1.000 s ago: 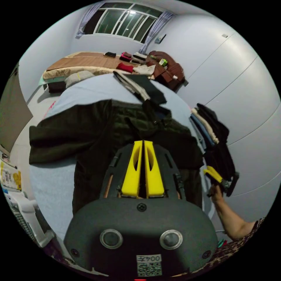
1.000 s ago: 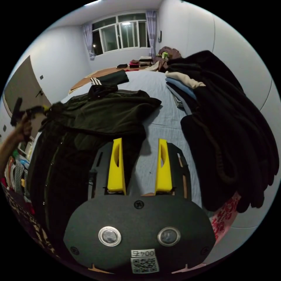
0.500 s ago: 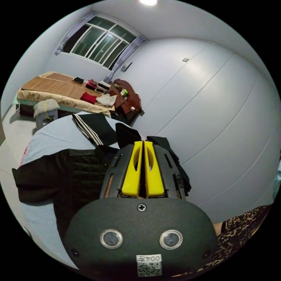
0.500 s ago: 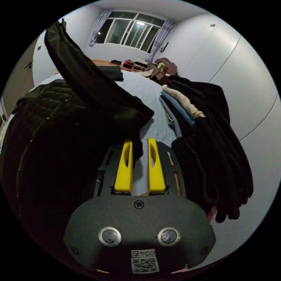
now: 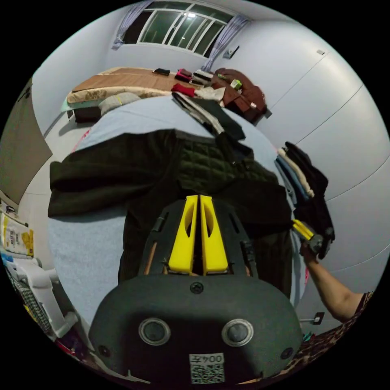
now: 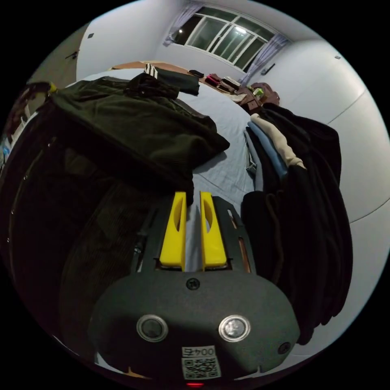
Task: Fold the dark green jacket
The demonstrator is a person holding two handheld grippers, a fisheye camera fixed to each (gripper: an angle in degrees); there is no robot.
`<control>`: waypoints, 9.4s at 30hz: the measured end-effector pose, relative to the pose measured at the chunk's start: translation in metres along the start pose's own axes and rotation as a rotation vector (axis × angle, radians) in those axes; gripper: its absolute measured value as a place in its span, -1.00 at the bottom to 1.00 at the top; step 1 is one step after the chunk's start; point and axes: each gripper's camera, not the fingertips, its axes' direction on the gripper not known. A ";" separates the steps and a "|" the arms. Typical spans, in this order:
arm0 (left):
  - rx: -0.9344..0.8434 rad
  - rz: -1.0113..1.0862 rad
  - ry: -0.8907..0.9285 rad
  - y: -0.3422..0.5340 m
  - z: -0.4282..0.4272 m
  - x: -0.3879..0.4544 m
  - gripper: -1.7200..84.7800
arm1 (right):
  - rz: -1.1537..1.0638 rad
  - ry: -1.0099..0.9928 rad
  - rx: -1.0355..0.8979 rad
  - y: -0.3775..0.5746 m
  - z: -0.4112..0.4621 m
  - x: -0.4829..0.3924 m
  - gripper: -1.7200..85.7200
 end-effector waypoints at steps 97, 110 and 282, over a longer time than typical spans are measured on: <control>0.174 -1.134 0.877 0.128 0.163 -0.739 -0.57 | 0.689 -0.519 -0.539 0.152 -0.055 -0.243 -0.88; 0.235 -1.248 0.920 0.139 0.171 -0.755 -0.74 | 0.714 -0.481 -0.557 0.153 -0.058 -0.266 -0.89; 0.060 0.195 -0.280 -0.068 0.076 -0.254 -0.95 | 0.549 -0.515 -0.128 -0.067 -0.007 -0.066 -0.77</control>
